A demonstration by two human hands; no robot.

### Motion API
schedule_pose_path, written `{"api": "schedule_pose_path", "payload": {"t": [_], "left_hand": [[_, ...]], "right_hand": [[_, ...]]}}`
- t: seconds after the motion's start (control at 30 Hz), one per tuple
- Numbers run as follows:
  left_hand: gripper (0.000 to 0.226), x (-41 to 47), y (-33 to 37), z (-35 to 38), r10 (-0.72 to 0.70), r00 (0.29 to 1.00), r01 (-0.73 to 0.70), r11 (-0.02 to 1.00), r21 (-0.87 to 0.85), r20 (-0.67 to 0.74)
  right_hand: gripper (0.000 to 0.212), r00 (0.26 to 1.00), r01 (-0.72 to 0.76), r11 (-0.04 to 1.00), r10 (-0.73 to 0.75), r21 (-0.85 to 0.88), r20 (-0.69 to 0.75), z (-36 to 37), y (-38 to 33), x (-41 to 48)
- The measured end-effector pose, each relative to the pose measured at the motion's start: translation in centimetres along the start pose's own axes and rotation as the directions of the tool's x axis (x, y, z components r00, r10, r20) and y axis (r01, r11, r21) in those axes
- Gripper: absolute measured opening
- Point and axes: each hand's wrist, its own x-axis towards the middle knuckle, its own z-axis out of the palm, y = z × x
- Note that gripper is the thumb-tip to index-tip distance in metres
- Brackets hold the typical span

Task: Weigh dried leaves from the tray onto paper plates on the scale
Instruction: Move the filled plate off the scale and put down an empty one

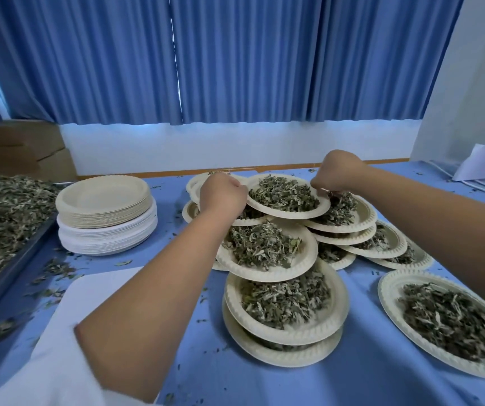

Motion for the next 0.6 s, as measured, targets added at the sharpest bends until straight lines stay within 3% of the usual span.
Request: {"api": "schedule_pose_path", "payload": {"t": [0.1,0.2,0.4,0.5,0.6], "left_hand": [[0.020,-0.1,-0.1,-0.3,0.028,0.999,-0.028,0.999,-0.022,-0.028],[0.024,-0.3,-0.2,-1.2,0.066,0.996,-0.066,0.998,0.002,-0.064],[0.016,-0.2,-2.5,-5.8,0.102,0.985,-0.100,0.995,0.022,-0.138],[0.019,0.6,-5.4,-9.8,0.127,0.969,-0.105,0.988,0.113,-0.212],[0.029,2.1,-9.3,-14.3,0.152,0.970,-0.090,0.949,0.301,-0.191]], "right_hand": [[0.015,0.995,0.068,0.998,-0.069,-0.011,-0.078,0.0,-1.6,-0.1],[0.023,0.974,0.175,0.985,-0.174,-0.009,-0.141,0.7,-4.4,-0.4],[0.017,0.906,0.394,0.919,-0.391,-0.016,-0.162,4.1,-14.4,-1.7],[0.023,0.859,0.501,0.866,-0.498,-0.007,-0.116,6.1,-19.8,-1.9],[0.028,0.790,0.612,0.789,-0.611,0.042,-0.045,7.9,-24.6,-1.9]]}}
